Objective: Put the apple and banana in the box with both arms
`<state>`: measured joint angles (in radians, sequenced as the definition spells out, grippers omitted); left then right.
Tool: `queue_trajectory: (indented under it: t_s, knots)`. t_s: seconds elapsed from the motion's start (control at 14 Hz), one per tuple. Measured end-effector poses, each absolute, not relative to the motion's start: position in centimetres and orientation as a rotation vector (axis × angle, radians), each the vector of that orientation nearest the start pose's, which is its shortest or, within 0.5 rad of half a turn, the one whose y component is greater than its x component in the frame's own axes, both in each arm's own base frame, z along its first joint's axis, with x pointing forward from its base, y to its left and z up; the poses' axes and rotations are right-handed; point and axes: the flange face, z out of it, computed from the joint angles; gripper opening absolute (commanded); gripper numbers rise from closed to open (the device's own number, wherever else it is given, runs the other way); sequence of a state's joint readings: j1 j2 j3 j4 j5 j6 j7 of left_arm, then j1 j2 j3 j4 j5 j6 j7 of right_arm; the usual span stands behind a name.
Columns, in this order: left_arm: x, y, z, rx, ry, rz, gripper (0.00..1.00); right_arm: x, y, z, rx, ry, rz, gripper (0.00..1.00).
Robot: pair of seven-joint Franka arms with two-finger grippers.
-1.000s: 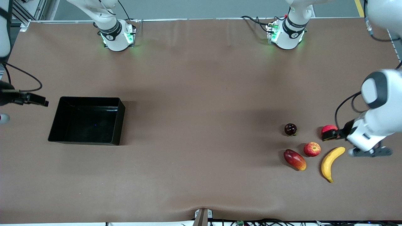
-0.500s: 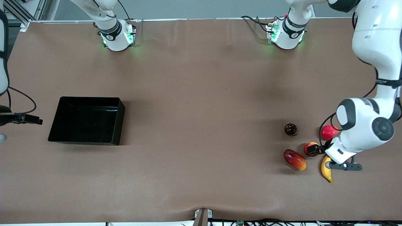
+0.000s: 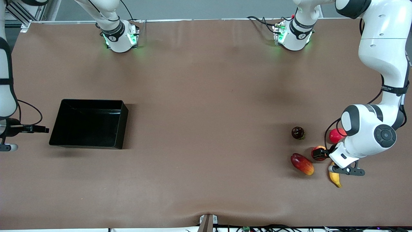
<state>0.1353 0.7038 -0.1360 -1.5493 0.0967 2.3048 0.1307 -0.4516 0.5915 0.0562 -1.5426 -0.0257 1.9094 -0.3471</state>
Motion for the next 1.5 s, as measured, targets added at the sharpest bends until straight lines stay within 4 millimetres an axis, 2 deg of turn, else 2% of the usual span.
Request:
queue_trajectory:
  t_s: [0.14,0.21,0.36,0.43,0.5,0.71,0.79,0.86,1.07,1.14,1.29,1.5]
  knots:
    - [70.9,1.9,23.6,-3.136,0.253,-0.073,1.0,61.3,-26.7,27.1,-3.012,0.072,0.363,0.98]
    - [70.8,2.0,23.3,-3.137,0.251,-0.064,1.0,61.0,-26.4,26.5,-3.001,0.069,0.379,0.92]
    - [70.6,2.0,22.9,-3.138,0.251,-0.053,1.0,60.7,-25.7,25.7,-2.984,0.061,0.401,0.7]
    - [70.4,2.0,22.7,-3.139,0.25,-0.045,1.0,60.5,-25.5,25.4,-2.979,0.058,0.41,0.48]
    - [70.3,2.0,22.5,-3.14,0.246,-0.038,1.0,60.5,-25.3,25.2,-2.976,0.054,0.415,0.36]
    - [69.9,1.9,21.4,-3.144,0.234,-0.009,1.0,60.3,-24.9,24.8,-2.97,0.047,0.429,0.16]
    - [69.8,1.9,21.0,-3.146,0.233,0.002,0.88,60.2,-24.8,24.7,-2.968,0.047,0.432,0.11]
    - [69.7,1.9,20.6,-3.147,0.233,0.011,0.73,60.2,-24.8,24.7,-2.967,0.047,0.435,0.02]
    - [69.6,1.9,20.4,-3.148,0.233,0.019,0.15,60.0,-24.7,24.5,-2.961,0.049,0.441,0.0]
    - [69.6,2.0,20.4,-3.148,0.23,0.019,0.0,60.0,-24.7,24.6,-2.961,0.049,0.44,0.0]
    - [69.6,2.4,20.4,-3.149,0.223,0.019,0.0,60.0,-24.4,25.1,-2.955,0.043,0.453,0.0]
    - [70.0,2.7,21.4,-3.146,0.219,-0.011,0.0,60.9,-22.0,28.0,-2.915,0.006,0.484,0.0]
